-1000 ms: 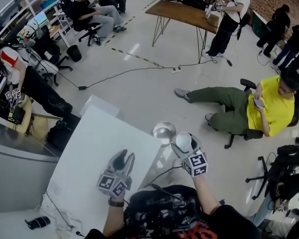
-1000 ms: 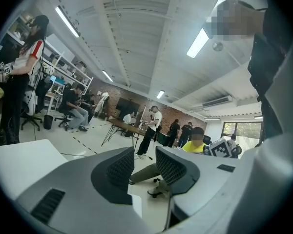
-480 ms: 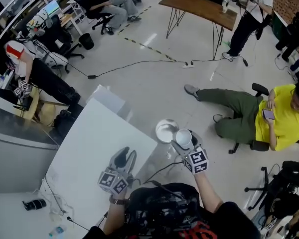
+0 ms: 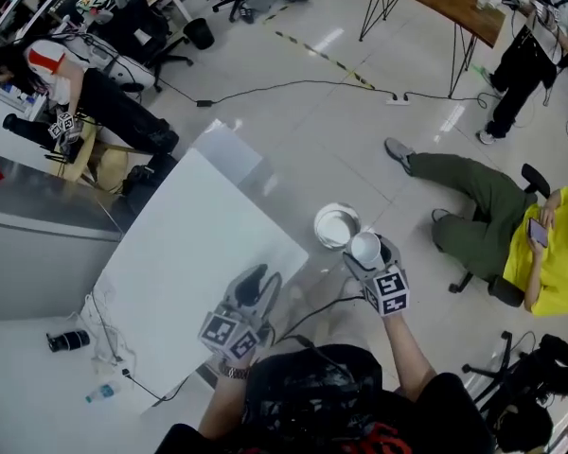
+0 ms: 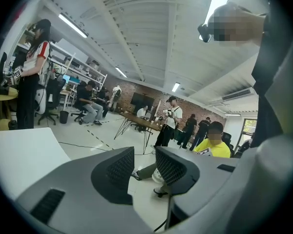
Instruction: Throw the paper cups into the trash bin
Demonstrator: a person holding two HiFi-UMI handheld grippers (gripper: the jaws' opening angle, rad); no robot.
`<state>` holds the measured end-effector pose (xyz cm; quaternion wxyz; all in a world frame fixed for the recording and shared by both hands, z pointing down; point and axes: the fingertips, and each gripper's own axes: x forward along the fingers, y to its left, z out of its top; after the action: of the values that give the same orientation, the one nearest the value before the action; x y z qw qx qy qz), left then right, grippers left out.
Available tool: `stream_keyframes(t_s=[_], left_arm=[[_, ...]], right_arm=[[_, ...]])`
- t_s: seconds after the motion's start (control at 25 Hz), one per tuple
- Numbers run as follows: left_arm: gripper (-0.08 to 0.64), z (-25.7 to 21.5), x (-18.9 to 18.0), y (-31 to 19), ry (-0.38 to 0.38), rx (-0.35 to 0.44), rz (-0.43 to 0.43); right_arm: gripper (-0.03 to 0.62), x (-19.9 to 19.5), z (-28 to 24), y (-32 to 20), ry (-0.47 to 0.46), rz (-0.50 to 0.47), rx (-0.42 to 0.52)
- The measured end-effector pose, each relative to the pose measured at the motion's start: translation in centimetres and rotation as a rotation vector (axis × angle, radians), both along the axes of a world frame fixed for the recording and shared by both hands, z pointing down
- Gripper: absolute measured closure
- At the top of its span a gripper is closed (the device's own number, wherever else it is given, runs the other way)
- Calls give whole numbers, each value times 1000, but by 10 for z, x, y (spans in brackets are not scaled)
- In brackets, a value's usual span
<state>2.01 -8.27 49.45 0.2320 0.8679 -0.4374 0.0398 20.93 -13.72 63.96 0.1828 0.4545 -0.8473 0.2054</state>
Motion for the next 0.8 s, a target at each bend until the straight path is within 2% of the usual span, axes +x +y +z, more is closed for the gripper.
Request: stream_keyframes(t_s=[0.2, 0.44, 0.6, 0.8], left_arm=[[425, 17, 5, 3, -22, -38, 5], [425, 58, -32, 10, -88, -122, -37], [425, 78, -59, 8, -133, -146, -89], [425, 97, -60, 0, -159, -159, -103]], right_arm=[[216, -3, 62, -9, 7, -18, -73], [216, -14, 156, -24, 14, 13, -180], [216, -27, 199, -39, 25, 22, -197], [216, -31, 245, -43, 23, 37, -240]])
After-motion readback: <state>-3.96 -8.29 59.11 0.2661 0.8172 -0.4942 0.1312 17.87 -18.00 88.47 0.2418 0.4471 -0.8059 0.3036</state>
